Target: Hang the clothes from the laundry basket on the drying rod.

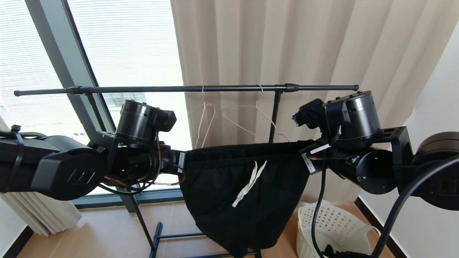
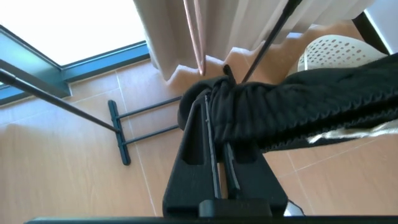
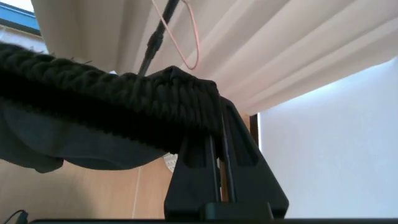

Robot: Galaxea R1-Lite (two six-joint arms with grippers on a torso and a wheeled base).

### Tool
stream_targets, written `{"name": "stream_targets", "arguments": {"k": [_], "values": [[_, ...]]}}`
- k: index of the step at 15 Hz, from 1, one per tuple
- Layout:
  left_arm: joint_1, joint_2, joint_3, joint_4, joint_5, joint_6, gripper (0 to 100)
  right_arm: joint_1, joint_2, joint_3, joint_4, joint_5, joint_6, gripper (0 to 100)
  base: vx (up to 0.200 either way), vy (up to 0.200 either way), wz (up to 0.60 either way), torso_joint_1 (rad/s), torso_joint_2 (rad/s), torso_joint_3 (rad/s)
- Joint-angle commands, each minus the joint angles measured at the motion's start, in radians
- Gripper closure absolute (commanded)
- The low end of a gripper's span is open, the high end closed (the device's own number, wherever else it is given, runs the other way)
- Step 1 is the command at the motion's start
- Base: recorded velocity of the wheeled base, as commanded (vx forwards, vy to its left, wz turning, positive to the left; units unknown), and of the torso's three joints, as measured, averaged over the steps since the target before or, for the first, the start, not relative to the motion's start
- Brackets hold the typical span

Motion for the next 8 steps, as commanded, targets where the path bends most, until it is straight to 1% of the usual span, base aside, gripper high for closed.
{"name": "stream_targets", "arguments": {"k": [1,4,8], "values": [[0.03,-0.042,0.04,0.0,-0.001,0.004,100,-0.055,0.011,-0.017,0.002,-0.001,-0.003,100,0.0,0.0,0.0,0.0,0.0,0.0],[0.047,-0.061,0.061,-0.003,-0.004,0.004,100,-0.098,0.011,-0.026,0.002,-0.001,-0.006,100,0.0,0.0,0.0,0.0,0.0,0.0],[0.032,-0.061,0.065,-0.003,-0.028,0.006,100,-0.101,0.005,-0.022,0.005,-0.001,-0.006,100,0.0,0.0,0.0,0.0,0.0,0.0]]}}
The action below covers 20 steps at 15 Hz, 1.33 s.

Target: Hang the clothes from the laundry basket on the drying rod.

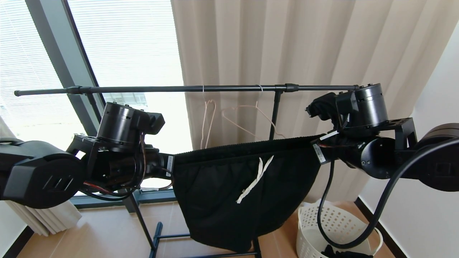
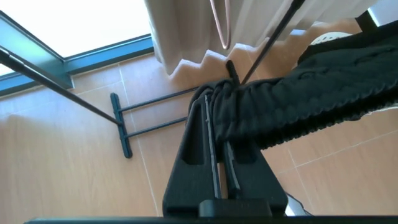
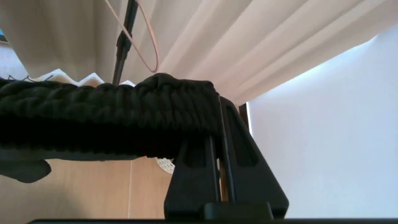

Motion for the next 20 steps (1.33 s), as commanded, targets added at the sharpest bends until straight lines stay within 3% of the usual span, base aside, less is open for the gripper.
{"name": "stream_targets", "arguments": {"k": [1,5,7,10,13,15,17,20], "values": [[-0.02,-0.004,-0.008,0.001,-0.002,0.001,100,0.0,-0.008,0.004,0.003,-0.001,0.001,100,0.0,0.0,0.0,0.0,0.0,0.0],[-0.045,0.015,-0.088,0.002,-0.034,0.017,100,0.051,-0.114,0.095,0.008,-0.001,0.001,100,0.0,0.0,0.0,0.0,0.0,0.0],[-0.06,0.053,-0.205,0.007,-0.118,0.015,100,0.112,-0.22,0.19,0.023,-0.001,-0.001,100,0.0,0.0,0.0,0.0,0.0,0.0],[-0.088,0.171,-0.372,0.009,-0.126,0.02,100,0.227,-0.309,0.297,0.074,-0.002,0.001,100,0.0,0.0,0.0,0.0,0.0,0.0],[-0.102,0.255,-0.541,0.01,-0.129,0.023,100,0.334,-0.338,0.309,0.123,-0.001,0.004,100,0.0,0.0,0.0,0.0,0.0,0.0],[-0.105,0.278,-0.582,0.009,-0.13,0.023,100,0.376,-0.333,0.312,0.134,0.001,0.007,100,0.0,0.0,0.0,0.0,0.0,0.0],[-0.105,0.324,-0.665,0.009,-0.143,0.021,100,0.477,-0.315,0.3,0.132,0.004,0.024,100,0.0,0.0,0.0,0.0,0.0,0.0],[-0.112,0.338,-0.699,0.006,-0.166,0.013,100,0.623,-0.228,0.254,0.127,0.014,0.152,100,0.0,0.0,0.0,0.0,0.0,0.0]]}}
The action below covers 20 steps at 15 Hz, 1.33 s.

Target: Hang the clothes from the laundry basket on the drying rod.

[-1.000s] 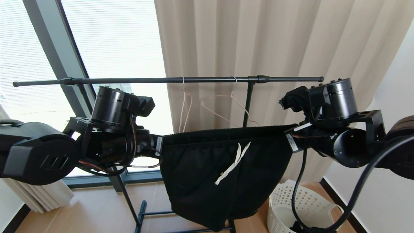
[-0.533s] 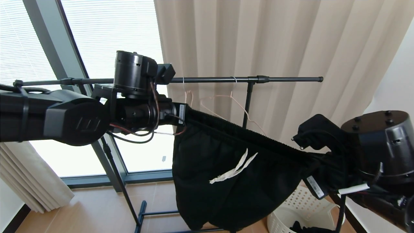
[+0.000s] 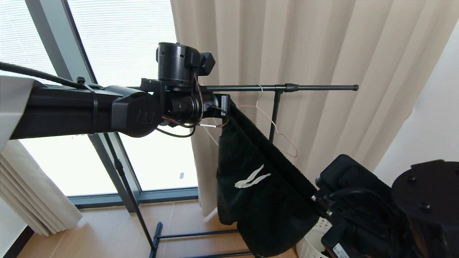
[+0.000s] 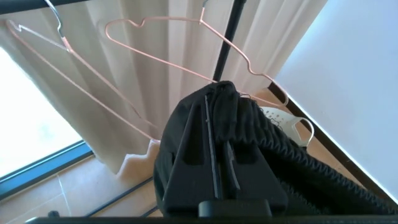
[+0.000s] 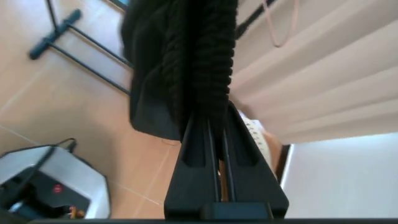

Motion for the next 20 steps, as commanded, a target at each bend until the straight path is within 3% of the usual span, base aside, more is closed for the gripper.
{"name": "stream_targets", "arguments": {"k": [1,3,8,11,14,15,17,20], "values": [[-0.009,0.029,-0.025,-0.003,-0.002,0.0,100,0.107,0.102,-0.068,-0.003,0.003,0.105,100,0.0,0.0,0.0,0.0,0.0,0.0],[-0.013,0.048,-0.04,-0.003,0.0,-0.002,100,0.132,0.156,-0.134,-0.003,0.013,0.211,100,0.0,0.0,0.0,0.0,0.0,0.0],[-0.021,0.043,-0.039,-0.001,0.0,0.0,100,0.13,0.174,-0.235,0.0,0.018,0.319,100,0.0,0.0,0.0,0.0,0.0,0.0],[-0.019,0.016,-0.005,0.004,0.004,0.001,100,0.081,0.171,-0.216,0.021,0.013,0.301,100,0.0,0.0,0.0,0.0,0.0,0.0],[0.001,-0.084,0.09,0.007,0.001,0.018,100,-0.06,0.166,-0.182,0.046,0.009,0.226,100,0.0,0.0,0.0,0.0,0.0,0.0],[0.007,-0.121,0.133,0.011,0.003,0.03,100,-0.106,0.166,-0.18,0.046,0.007,0.191,100,0.0,0.0,0.0,0.0,0.0,0.0],[0.045,-0.211,0.251,0.016,0.001,0.13,100,-0.201,0.172,-0.185,0.041,0.0,0.172,100,0.0,0.0,0.0,0.0,0.0,0.0],[0.048,-0.319,0.432,0.017,0.001,0.155,100,-0.255,0.214,-0.232,-0.002,-0.002,0.161,100,0.0,0.0,0.0,0.0,0.0,0.0]]}}
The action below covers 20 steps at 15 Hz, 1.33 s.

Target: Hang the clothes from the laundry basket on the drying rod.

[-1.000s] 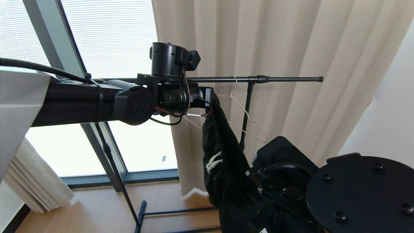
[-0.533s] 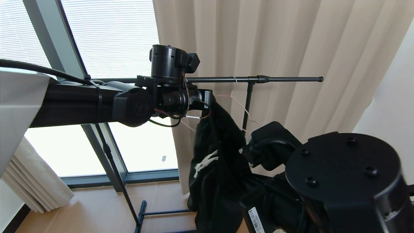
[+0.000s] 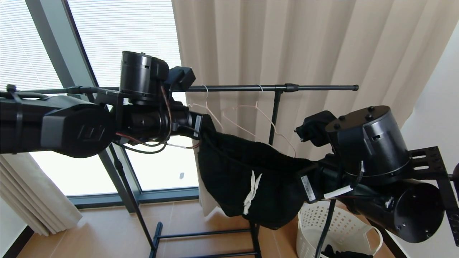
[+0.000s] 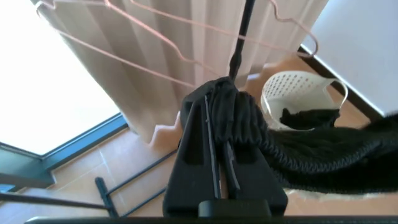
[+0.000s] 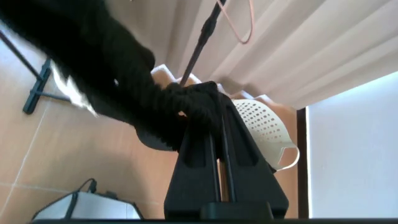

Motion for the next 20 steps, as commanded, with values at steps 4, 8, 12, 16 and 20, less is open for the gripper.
{"name": "stream_targets", "arguments": {"k": [4,8,12,16,20], "values": [[-0.046,-0.209,0.358,0.0,0.0,0.021,100,-0.104,0.189,-0.213,-0.031,0.001,-0.014,100,0.0,0.0,0.0,0.0,0.0,0.0],[-0.181,-0.217,0.484,0.0,0.0,-0.065,100,-0.117,0.379,-0.472,-0.034,0.003,-0.027,100,0.0,0.0,0.0,0.0,0.0,0.0],[-0.324,-0.145,0.458,-0.003,-0.003,-0.275,100,-0.1,0.494,-0.673,-0.031,0.006,-0.024,100,0.0,0.0,0.0,0.0,0.0,0.0],[-0.367,-0.027,0.354,-0.006,-0.003,-0.462,100,-0.066,0.55,-0.728,-0.037,0.009,0.044,100,0.0,0.0,0.0,0.0,0.0,0.0],[-0.39,-0.018,0.326,-0.006,0.0,-0.519,100,-0.068,0.562,-0.731,-0.038,0.01,0.108,100,0.0,0.0,0.0,0.0,0.0,0.0]]}}
